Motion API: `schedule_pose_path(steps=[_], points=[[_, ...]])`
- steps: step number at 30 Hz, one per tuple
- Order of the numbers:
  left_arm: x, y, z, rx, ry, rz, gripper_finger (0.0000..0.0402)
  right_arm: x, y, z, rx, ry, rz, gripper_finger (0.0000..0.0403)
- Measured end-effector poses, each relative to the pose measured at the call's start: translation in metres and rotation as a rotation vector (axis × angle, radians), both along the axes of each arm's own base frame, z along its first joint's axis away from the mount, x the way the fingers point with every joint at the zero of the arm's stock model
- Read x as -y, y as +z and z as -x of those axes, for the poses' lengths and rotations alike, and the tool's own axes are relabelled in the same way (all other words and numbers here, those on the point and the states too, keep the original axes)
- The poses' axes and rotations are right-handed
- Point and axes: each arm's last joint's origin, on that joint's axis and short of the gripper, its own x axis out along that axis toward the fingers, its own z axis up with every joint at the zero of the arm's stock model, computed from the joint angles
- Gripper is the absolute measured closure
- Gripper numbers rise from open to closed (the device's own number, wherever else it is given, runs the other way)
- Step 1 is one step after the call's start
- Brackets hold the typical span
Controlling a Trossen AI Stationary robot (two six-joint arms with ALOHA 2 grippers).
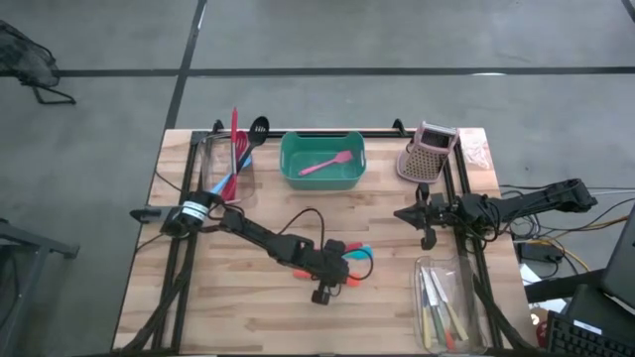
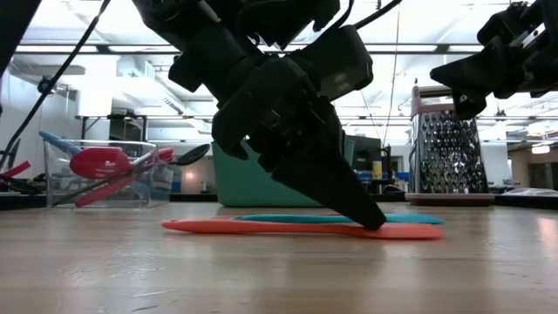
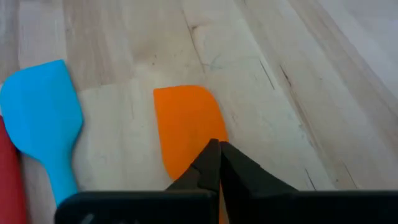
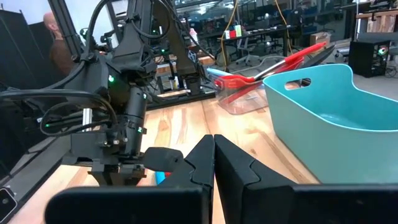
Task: Pick & Place Kitchen Items
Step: Put the orange spatula into the green bin
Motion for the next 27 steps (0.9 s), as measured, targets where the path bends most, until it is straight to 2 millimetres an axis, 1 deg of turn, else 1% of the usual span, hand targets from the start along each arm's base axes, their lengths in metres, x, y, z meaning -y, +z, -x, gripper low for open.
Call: schedule_pose_path(steps=[8,12,16,21,23,27], points=[[0.001,0.008,-0.002,0.053,0.026,0.022,0.0378,0.000,0.000,0.000,0.000,0.000,0.000,0.0394],[0.005,0.012,-0.003,0.088,0.041,0.032,0.0355,0.000,0.000,0.000,0.000,0.000,0.000,0.0394],[0.007,0.016,-0.005,0.140,0.054,0.021,0.0307,0.000,0.000,0.000,0.000,0.000,0.000,0.0394],[0.009,0.020,-0.008,0.191,0.056,0.036,0.0231,0.000,0.000,0.000,0.000,0.000,0.000,0.0394],[0.009,0.019,-0.008,0.193,0.071,0.025,0.0203,0.000,0.000,0.000,0.000,0.000,0.000,0.0394],[0.008,0.008,-0.009,0.180,0.088,0.005,0.0153,0.000,0.000,0.000,0.000,0.000,0.000,0.0394]])
